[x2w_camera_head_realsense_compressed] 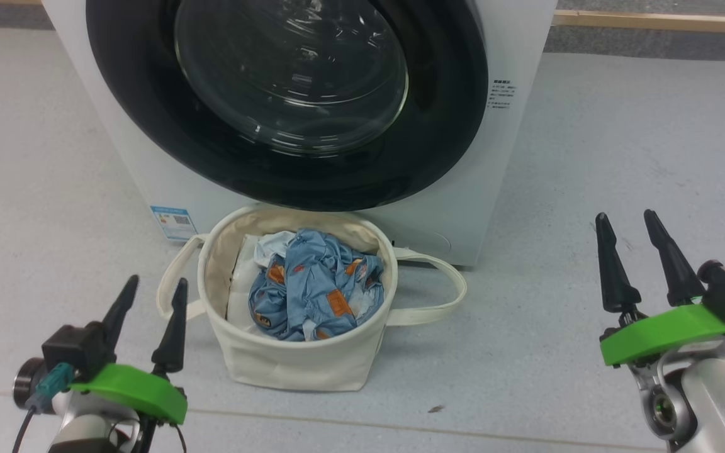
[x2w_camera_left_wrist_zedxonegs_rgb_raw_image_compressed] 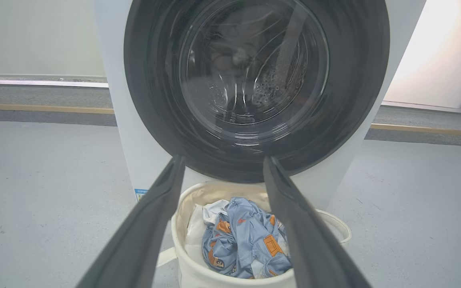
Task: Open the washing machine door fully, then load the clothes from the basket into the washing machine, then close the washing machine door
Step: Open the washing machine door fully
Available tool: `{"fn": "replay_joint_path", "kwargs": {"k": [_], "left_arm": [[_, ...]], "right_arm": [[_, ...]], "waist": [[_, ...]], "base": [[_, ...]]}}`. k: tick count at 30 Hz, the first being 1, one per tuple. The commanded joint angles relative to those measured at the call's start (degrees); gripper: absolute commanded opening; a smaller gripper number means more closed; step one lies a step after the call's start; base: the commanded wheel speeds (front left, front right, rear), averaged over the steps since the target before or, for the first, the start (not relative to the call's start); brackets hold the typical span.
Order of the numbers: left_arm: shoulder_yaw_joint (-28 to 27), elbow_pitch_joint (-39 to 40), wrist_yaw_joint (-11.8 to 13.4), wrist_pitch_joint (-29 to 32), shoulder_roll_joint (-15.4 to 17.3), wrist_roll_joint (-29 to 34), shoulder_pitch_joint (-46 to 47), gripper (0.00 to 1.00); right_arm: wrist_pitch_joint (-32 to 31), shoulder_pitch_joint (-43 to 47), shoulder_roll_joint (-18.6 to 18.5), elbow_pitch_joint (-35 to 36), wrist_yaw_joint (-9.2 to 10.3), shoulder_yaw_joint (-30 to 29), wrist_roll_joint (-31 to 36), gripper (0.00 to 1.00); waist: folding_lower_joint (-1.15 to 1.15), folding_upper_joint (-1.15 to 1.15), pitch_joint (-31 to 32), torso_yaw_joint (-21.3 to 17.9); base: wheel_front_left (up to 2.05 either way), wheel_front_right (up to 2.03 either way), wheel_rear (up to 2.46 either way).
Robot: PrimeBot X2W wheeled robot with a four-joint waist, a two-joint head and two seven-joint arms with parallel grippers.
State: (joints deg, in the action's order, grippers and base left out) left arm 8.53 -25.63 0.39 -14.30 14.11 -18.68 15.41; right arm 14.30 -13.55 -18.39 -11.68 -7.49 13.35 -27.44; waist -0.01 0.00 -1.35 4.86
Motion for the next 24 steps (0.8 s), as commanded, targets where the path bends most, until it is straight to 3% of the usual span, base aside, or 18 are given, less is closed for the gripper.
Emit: {"fn": "replay_joint_path", "kwargs": {"k": [1,24], "left_arm": [[-2.5,1.6,-0.4,-0.7,1.5,0.5,3.0,1.0],[-4.9,3.3,-1.4,-0.7,-0.5,2.3,2.0,1.0]], "right_arm": [[0.7,-0.6,-0.4,1.9,0.0,0.3,-0.6,1.0],[0.7,-0.8,1.1,-0.7,0.0,-2.5,-2.9,1.0]], "waist": [[0.01,0.0,0.0,0.0],[0.01,0.0,-0.1,-0.2]], "base": [[0.69,0.69,-1.37],[0.1,0.1,-0.21]]}}
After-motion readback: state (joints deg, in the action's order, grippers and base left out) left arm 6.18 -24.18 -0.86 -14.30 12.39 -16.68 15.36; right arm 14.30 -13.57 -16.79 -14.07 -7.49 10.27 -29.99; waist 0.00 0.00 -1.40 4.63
